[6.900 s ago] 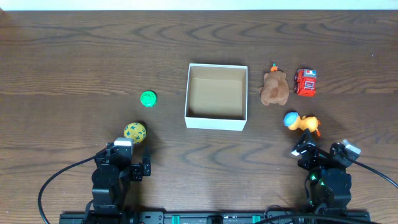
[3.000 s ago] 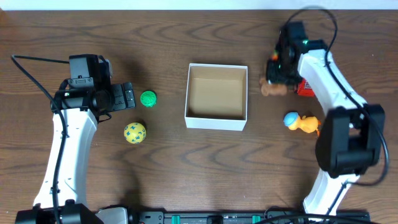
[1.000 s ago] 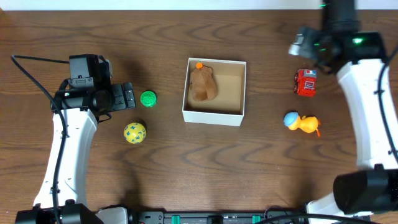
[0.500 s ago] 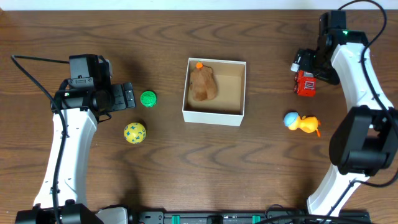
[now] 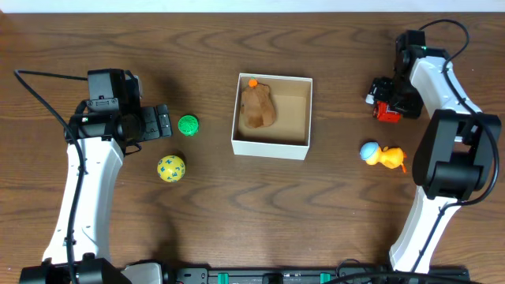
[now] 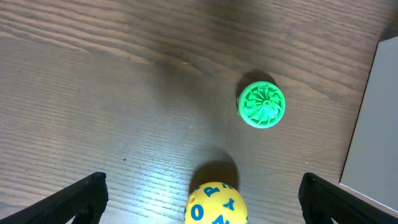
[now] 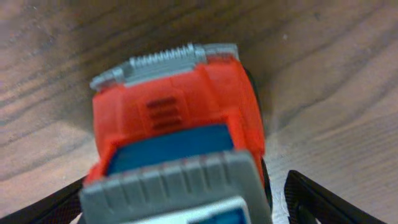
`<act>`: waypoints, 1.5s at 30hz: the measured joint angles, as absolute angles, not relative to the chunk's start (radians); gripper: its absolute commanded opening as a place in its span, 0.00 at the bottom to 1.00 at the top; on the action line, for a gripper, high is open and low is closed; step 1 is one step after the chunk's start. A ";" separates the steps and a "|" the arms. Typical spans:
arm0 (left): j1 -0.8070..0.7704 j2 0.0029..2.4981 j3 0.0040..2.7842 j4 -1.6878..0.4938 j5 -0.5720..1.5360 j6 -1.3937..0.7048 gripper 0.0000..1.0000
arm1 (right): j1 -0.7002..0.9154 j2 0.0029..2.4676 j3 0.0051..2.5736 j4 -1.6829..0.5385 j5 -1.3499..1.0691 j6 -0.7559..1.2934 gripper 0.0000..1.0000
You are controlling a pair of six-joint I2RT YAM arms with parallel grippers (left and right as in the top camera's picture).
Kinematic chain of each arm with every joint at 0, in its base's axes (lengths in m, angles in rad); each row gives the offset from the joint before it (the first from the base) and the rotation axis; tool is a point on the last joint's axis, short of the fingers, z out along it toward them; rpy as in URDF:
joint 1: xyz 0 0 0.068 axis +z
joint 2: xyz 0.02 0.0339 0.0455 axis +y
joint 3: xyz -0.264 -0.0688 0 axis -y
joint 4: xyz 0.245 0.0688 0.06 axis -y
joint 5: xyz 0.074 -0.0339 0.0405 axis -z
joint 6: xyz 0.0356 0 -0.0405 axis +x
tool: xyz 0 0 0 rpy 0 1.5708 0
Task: Pack container
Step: 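Move the right gripper to the red toy truck and grasp it, then lift the red truck into the box beside the plush and release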
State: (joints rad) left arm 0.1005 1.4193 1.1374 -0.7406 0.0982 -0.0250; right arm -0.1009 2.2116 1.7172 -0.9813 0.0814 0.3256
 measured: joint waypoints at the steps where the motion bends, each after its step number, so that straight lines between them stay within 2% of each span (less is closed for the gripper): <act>1: 0.101 1.419 1.137 -0.741 0.098 -0.025 0.98 | -0.101 2.212 1.717 -0.975 0.080 0.324 0.81; 12: 0.100 1.419 1.137 -0.741 0.098 -0.025 0.98 | -0.101 2.212 1.679 -0.933 0.078 0.324 0.80; 20: 0.100 1.419 1.137 -0.741 0.098 -0.025 0.98 | -0.101 2.212 1.645 -0.916 0.075 0.321 0.50; 30: 0.101 1.419 1.137 -0.741 0.098 -0.025 0.98 | -0.070 2.121 1.669 -0.944 0.066 0.320 0.51; 35: 0.101 1.419 1.137 -0.741 0.098 -0.025 0.98 | 0.063 1.905 1.713 -0.907 0.022 0.322 0.52; 38: 0.101 1.419 1.138 -0.741 0.098 -0.025 0.98 | 0.191 1.787 1.739 -0.867 0.006 0.326 0.49; 45: 0.101 1.419 1.137 -0.741 0.098 -0.025 0.98 | 0.458 1.776 1.758 -0.846 0.057 0.387 0.55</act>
State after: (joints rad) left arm 0.1005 1.4193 1.1374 -0.7406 0.0982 -0.0250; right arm 0.4583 1.7763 1.7580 -0.8455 0.0574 0.3874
